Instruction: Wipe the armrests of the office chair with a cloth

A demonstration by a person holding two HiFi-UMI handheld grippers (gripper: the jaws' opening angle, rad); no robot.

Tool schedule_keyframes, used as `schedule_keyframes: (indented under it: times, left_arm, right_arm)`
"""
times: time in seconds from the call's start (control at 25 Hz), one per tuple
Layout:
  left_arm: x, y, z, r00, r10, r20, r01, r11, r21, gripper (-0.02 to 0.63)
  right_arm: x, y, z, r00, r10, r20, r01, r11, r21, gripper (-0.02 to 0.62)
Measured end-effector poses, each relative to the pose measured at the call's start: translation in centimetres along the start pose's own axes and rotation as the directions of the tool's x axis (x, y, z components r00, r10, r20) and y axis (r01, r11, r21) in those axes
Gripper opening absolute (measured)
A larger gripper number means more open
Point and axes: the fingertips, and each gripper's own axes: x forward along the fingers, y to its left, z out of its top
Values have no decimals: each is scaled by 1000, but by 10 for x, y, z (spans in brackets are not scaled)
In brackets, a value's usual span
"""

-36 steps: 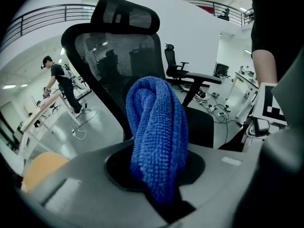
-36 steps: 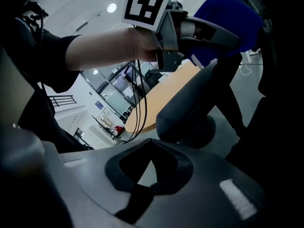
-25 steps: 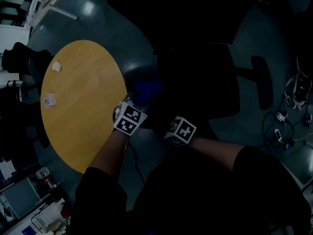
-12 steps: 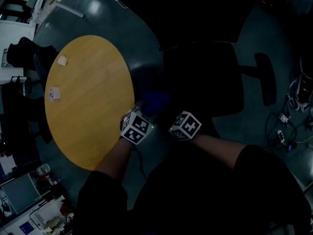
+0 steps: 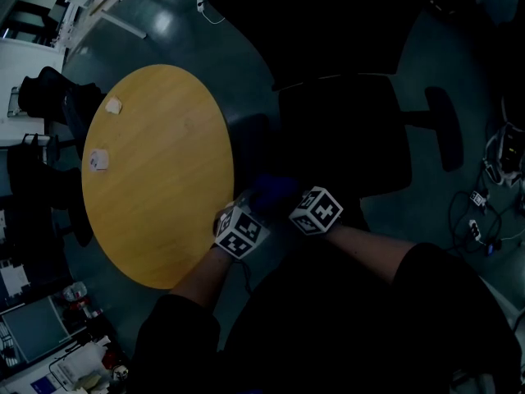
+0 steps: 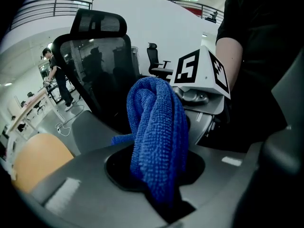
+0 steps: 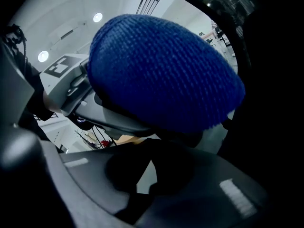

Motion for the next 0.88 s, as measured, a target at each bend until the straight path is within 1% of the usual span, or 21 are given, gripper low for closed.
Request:
schedule_keyframes:
  times: [0.2, 0.4, 0.56, 0.68, 0.8, 0.88]
  left_arm:
    - [-4, -11, -4, 999, -10, 35, 11, 1000, -17, 110]
    - [-8, -26, -9, 997, -28, 70, 31, 999, -37, 110]
    - [-14, -30, -1, 991, -15, 131, 21, 999, -45, 110]
    - [-24, -28, 16, 975, 13, 223, 4, 997, -77, 110]
    - [-38, -16, 32, 944, 67, 322, -13, 986, -165, 110]
    - [-46, -6, 39, 923, 104, 370, -21, 975, -222, 110]
  right_arm:
    - [-1, 6, -2, 1000, -31, 0, 31, 999, -10, 5]
    - [-3, 14, -13, 997, -69, -17, 69, 997, -26, 5]
    - [-14, 19, -13, 994, -108, -13, 107, 993, -59, 5]
    - [-32, 20, -10, 987, -158, 10, 158, 985, -70, 5]
    - [-61, 17, -6, 973, -226, 52, 228, 973, -46, 5]
    - [-86, 13, -4, 959, -269, 94, 272, 962, -19, 5]
